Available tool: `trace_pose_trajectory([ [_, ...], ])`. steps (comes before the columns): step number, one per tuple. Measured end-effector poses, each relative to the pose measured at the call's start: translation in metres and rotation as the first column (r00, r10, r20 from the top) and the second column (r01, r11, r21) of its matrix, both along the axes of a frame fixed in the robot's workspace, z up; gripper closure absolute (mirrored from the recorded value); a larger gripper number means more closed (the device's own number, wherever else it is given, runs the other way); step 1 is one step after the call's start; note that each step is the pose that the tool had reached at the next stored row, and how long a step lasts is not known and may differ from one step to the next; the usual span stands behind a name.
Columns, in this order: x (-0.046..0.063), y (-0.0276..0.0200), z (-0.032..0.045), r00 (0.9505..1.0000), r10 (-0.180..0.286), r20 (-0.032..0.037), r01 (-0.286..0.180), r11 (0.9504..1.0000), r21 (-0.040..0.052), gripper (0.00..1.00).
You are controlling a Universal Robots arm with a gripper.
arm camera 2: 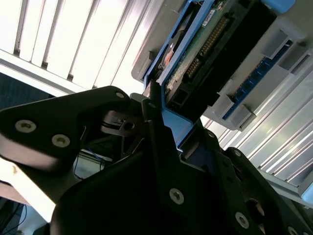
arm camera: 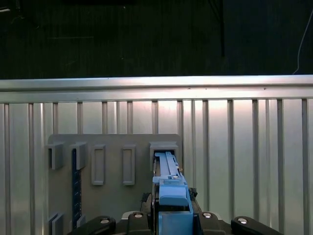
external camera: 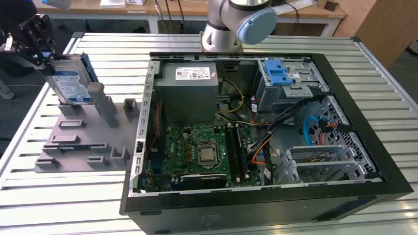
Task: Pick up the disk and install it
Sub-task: 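Pick up the disk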
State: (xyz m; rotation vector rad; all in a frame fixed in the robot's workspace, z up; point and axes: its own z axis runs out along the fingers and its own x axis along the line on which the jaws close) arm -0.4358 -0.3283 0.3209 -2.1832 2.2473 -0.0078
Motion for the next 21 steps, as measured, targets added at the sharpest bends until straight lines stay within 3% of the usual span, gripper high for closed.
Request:
trace_pose_trajectory([
  [21,0.000,0.0000,0.0217,1.0000,0.000,0.0000,0.000,1.0000,0.0000,0.64],
])
